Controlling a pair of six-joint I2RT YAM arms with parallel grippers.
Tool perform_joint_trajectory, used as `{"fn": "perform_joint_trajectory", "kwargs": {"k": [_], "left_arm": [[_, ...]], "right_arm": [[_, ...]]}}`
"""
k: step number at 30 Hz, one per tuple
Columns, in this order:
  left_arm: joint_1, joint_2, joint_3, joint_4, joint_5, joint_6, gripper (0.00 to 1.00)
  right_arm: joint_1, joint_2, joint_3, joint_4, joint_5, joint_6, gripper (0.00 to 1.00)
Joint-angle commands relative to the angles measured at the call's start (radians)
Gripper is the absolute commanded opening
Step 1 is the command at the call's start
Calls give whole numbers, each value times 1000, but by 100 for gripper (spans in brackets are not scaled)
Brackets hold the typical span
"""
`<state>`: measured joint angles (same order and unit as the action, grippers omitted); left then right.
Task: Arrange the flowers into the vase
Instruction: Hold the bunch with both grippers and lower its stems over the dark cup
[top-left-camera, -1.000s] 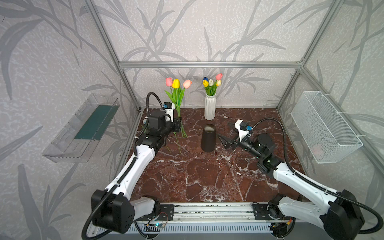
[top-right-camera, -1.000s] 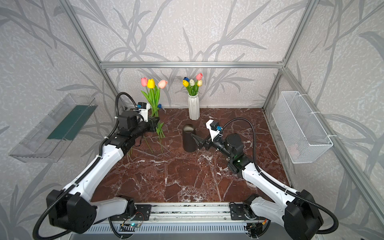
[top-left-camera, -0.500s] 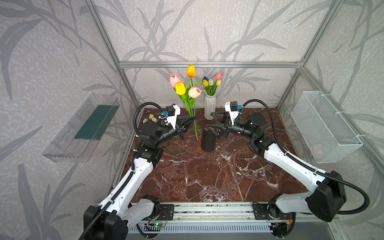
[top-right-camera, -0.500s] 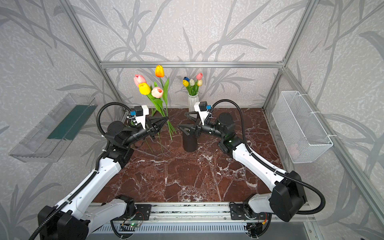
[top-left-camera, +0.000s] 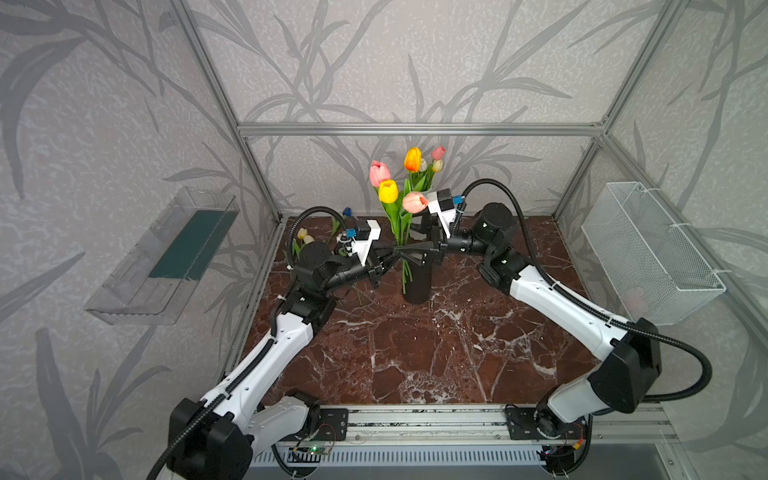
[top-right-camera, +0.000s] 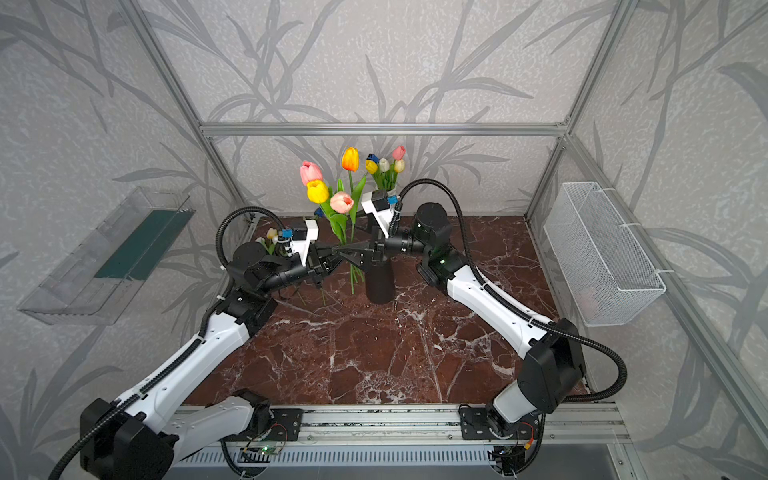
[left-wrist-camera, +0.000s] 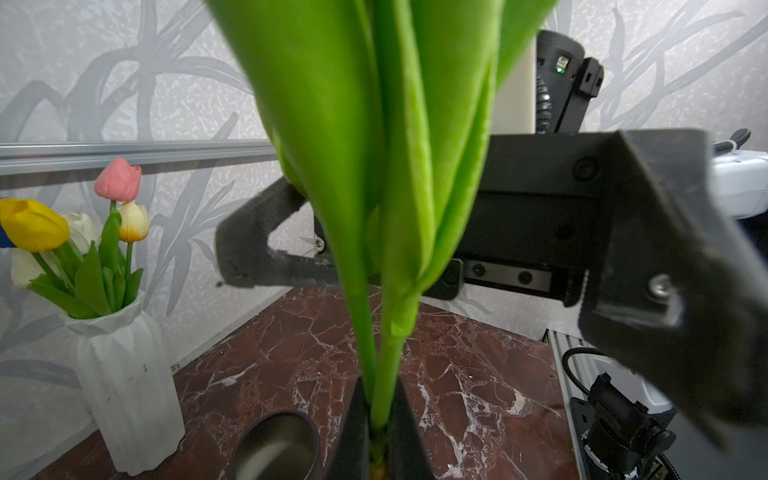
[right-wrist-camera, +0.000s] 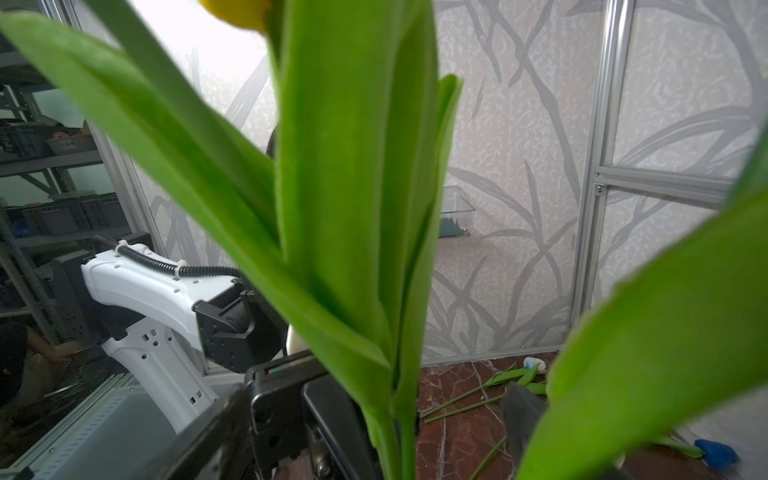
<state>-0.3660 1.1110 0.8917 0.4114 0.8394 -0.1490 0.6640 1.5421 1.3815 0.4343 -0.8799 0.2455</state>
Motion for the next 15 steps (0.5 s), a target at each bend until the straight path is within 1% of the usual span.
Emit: {"fn": "perform_joint_trajectory", "kwargs": {"k": [1,2,5,9,10,12,14,15], "left_arm": [[-4,11,53,-28,-2,30,0],[-4,13,54,-31,-8,32,0],[-4,22,66,-65,-16,50,0],[-4,25,67,-66,-16,55,0],[-4,25,68,-65,-19,53,0],[-4,26,72,-68,-18,53,0],[-4,23,68,-71,-20,55,0],[-4,20,64,-70,-23,57,0]], "right_arm": [[40,0,48,-91,10,-101,83],[51,-1,60,-122,20,-129,75],[73,-12,59,-157,62,-175,58],[75,-23,44,-138,106,-187,42],[75,-25,45,-140,113,-190,39],[75,-26,45,-133,126,-187,37],[75,-31,41,-125,134,-189,30],[75,-36,38,-124,142,-190,28]]}}
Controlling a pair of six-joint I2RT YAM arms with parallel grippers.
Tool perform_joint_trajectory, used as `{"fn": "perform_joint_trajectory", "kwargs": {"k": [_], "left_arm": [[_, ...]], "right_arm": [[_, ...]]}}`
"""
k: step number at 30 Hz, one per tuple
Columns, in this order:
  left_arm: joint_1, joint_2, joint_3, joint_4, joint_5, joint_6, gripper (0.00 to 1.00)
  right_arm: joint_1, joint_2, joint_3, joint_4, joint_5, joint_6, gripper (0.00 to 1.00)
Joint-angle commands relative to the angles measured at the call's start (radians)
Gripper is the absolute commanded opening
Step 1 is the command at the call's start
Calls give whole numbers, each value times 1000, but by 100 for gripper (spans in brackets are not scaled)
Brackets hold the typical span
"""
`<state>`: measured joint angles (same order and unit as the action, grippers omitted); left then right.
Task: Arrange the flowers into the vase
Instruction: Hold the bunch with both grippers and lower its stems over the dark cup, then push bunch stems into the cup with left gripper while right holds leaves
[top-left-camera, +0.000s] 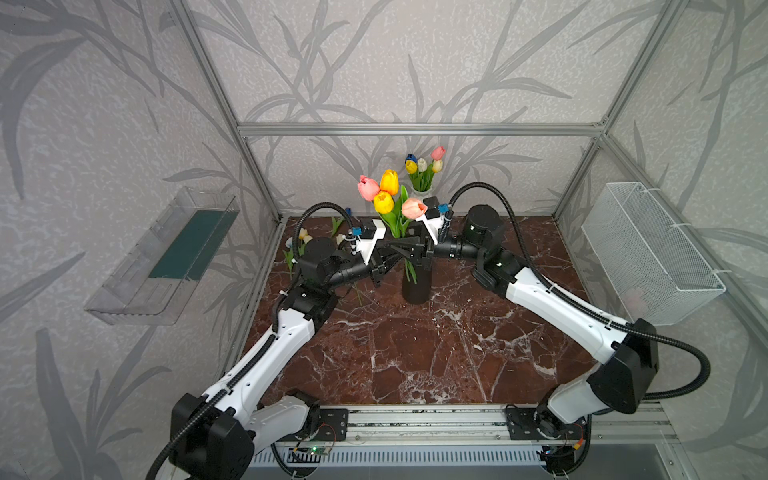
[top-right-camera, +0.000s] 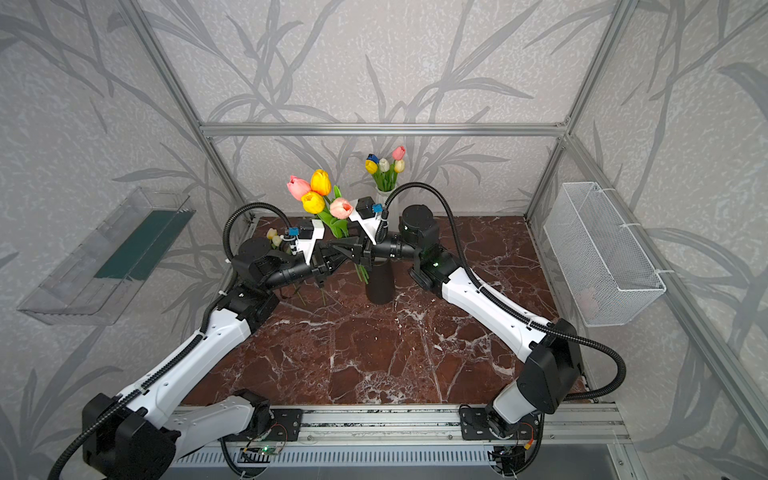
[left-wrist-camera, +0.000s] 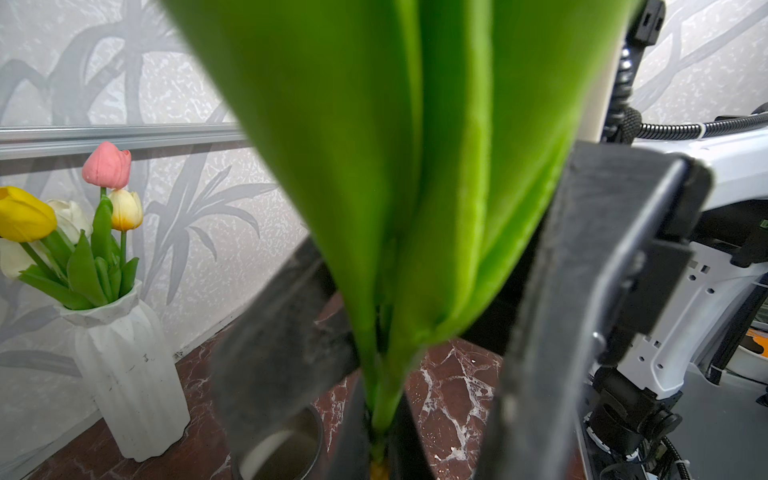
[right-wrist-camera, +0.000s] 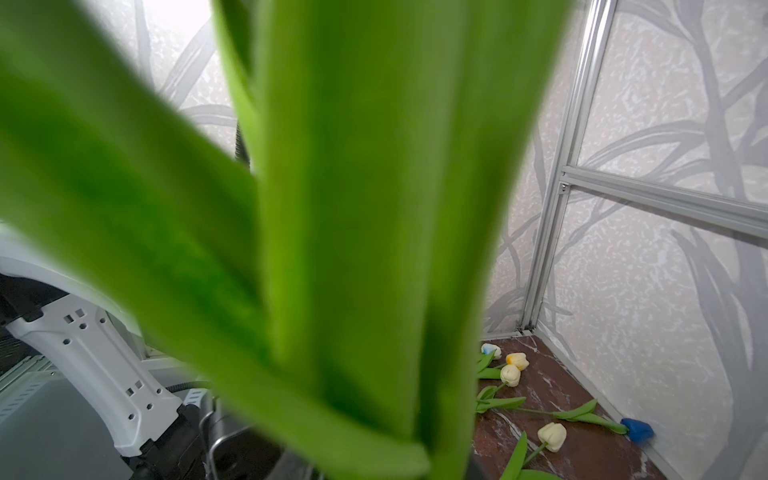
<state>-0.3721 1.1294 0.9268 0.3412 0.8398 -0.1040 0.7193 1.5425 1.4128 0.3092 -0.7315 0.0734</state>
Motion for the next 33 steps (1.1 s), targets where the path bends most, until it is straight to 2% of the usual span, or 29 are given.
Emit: {"fn": "perform_joint_trajectory", "kwargs": {"k": [1,5,8,10,12,14,15,18,21,27,33], "left_arm": [[2,-4,23,6,-27,12,0],[2,-17,3,18,-47,6,0],[2,-17,-1,20,-58,4,0],[2,-22,-13,37,-79,4,22],[2,-34,-43,77,-129,-3,39],[3,-47,-85,132,-190,-14,71],[4,-52,-104,154,-216,-19,81],[13,-51,-142,189,-247,-38,99],[22,-55,-179,207,-276,-59,100],[24,-84,-304,272,-446,-79,100],[25,-103,-341,238,-488,-40,99]], "right_arm": [[19,-40,5,-1,0,-19,28],[19,-54,-2,-16,13,-29,14],[16,-72,-18,-22,58,-40,9],[6,-76,-20,-29,91,-39,8],[-14,-70,-18,-28,95,-31,6],[-40,-68,-21,-14,105,-17,5],[-53,-69,-29,3,114,-12,5],[-92,-66,-50,54,139,-1,4],[-126,-52,-75,111,172,-4,4],[-179,20,-99,255,206,9,4],[-184,97,-62,333,230,25,4]]}}
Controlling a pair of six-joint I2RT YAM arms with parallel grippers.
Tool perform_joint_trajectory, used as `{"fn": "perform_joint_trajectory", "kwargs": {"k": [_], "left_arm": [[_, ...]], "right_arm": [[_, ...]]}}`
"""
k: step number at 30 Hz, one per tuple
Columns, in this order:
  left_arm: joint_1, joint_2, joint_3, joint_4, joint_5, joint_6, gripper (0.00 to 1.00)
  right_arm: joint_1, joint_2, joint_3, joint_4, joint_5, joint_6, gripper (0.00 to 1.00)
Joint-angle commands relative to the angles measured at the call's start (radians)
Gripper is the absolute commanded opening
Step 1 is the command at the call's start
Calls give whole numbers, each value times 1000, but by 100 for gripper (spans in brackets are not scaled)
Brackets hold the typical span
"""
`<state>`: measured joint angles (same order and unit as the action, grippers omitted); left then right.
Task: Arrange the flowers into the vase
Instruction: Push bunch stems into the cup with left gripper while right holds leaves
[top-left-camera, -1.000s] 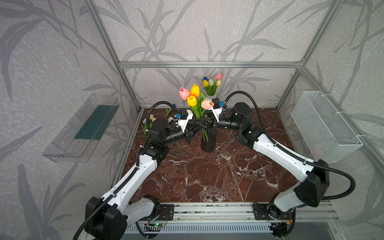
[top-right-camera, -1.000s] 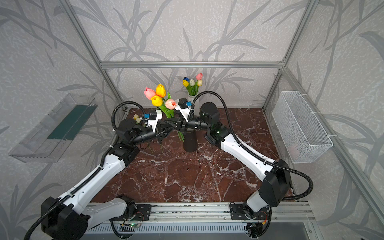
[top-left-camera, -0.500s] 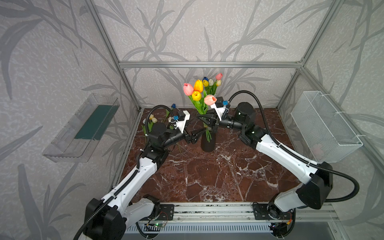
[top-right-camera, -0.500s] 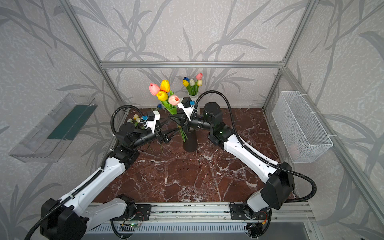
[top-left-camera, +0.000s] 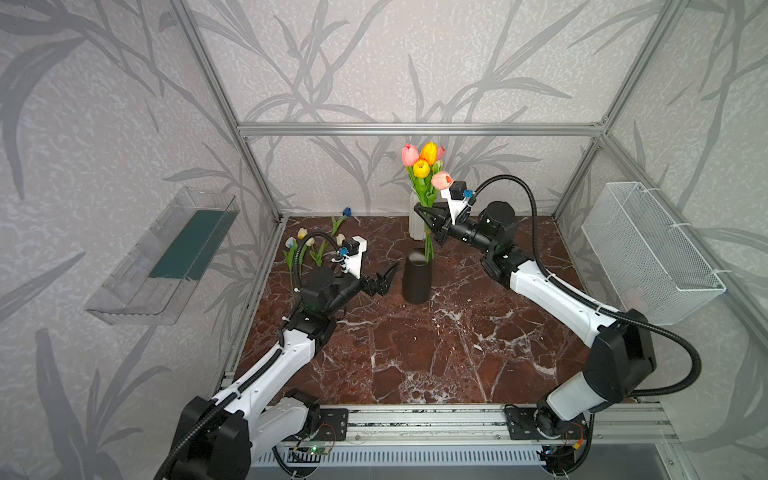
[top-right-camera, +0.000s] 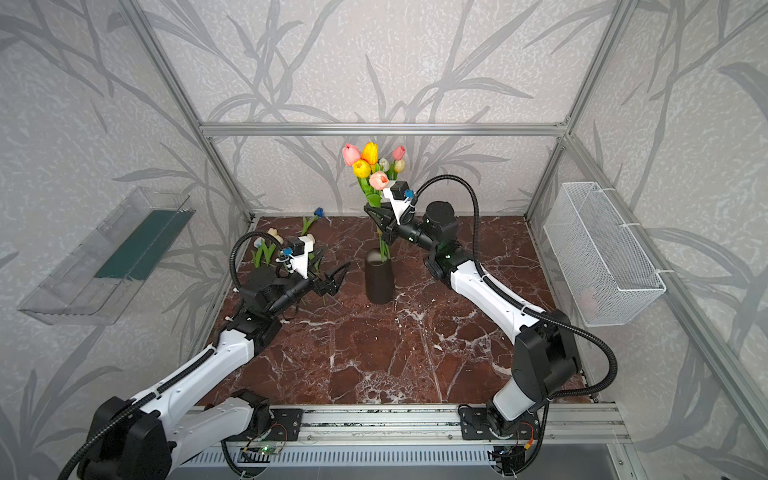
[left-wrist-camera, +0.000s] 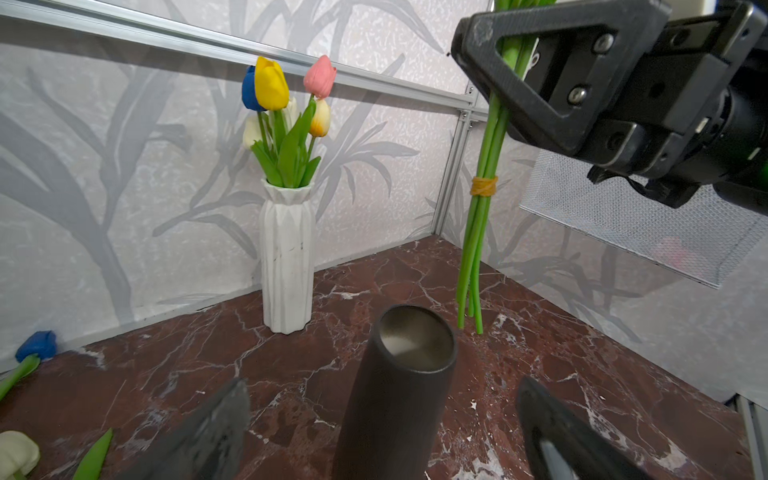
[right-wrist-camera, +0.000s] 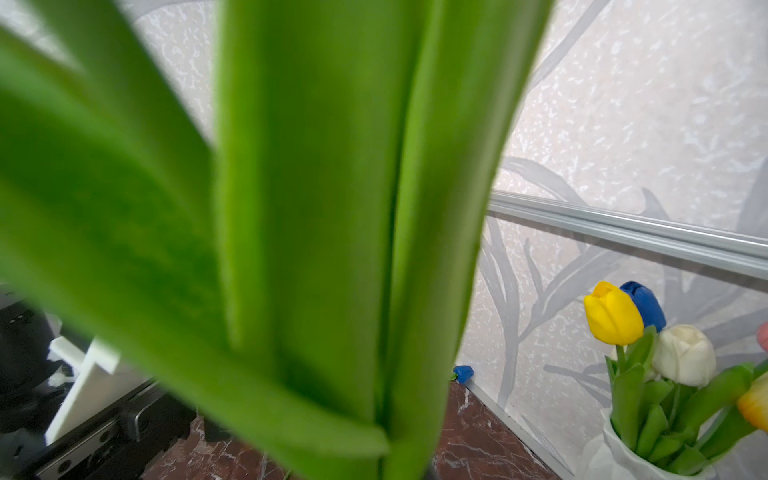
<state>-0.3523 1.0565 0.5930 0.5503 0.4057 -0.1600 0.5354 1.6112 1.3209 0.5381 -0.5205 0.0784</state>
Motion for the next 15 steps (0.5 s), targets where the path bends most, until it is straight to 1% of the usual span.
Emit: {"fn": "perform_joint_trajectory", "kwargs": {"k": [1,4,5,8,11,15], "left_arm": [[5,-31,-11,32,-61,19,99],[6,-33,-32,58,-85,25,99],[6,-33,-37,68,-87,24,99],[6,-30,-38,65,-85,30,99],[6,-27,-38,54,-86,37,100],[6,-23,-39,56,-87,44,99]], "right_arm": [[2,39,32,124,16,30,4],[3,78,22,195,14,59,4],[3,89,23,194,13,64,4],[2,124,9,266,4,70,4],[3,130,-5,282,6,59,4],[3,114,-62,321,-34,38,4]]}}
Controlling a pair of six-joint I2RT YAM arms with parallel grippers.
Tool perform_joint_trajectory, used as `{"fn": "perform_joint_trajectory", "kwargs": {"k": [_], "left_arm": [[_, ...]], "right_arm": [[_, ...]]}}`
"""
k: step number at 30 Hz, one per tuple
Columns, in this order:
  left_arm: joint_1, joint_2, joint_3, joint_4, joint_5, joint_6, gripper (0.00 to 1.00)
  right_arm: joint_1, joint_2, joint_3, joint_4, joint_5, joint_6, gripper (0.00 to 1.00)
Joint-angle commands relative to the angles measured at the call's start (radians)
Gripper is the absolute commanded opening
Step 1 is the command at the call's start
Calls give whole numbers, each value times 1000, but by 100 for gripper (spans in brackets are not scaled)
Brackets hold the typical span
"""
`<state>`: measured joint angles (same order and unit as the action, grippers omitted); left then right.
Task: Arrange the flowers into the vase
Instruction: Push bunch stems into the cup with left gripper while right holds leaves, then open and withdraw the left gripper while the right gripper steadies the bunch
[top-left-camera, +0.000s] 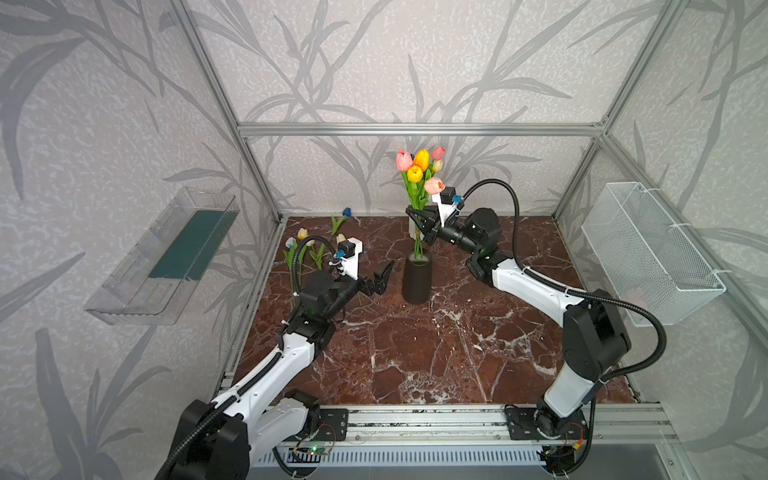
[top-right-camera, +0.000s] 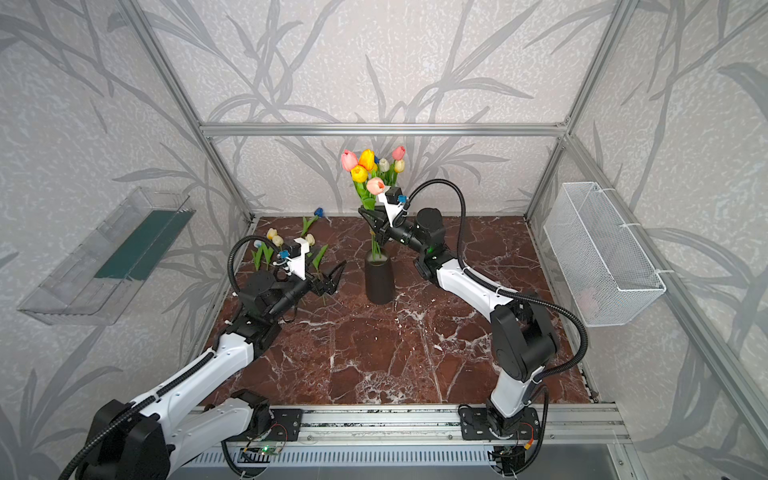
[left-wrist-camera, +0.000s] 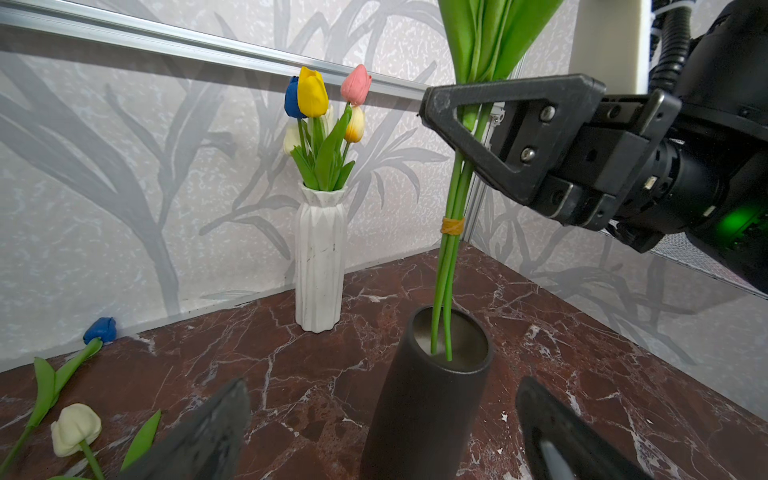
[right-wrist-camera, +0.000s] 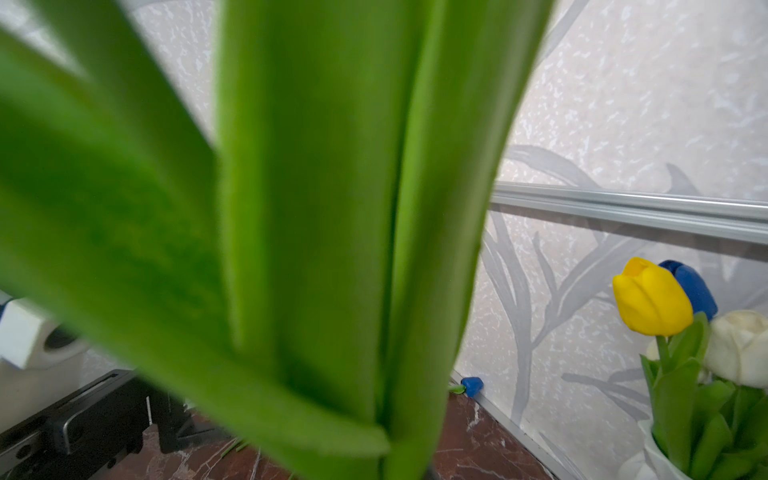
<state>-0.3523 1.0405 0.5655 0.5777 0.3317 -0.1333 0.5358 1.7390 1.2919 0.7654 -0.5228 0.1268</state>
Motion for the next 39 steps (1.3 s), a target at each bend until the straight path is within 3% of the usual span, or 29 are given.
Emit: {"fn": "perform_joint_trajectory", "kwargs": {"k": [1,9,20,30,39], "left_arm": [[6,-8,-13,32,-18,18,99],[6,17,-10,63,-11,11,99],[9,44,-10,54,-56,14,100],[18,71,-40,101,-111,-7,100],[32,88,-21,68,-137,-23,100]], "right_arm": [[2,-19,-54,112,-51,-17,3],[-3,-27,-143,177,-102,-28,5],[-17,31,-227,247,-21,-33,13],[-17,42,-295,223,-29,-44,20],[-16,24,-295,111,3,-76,43]]}}
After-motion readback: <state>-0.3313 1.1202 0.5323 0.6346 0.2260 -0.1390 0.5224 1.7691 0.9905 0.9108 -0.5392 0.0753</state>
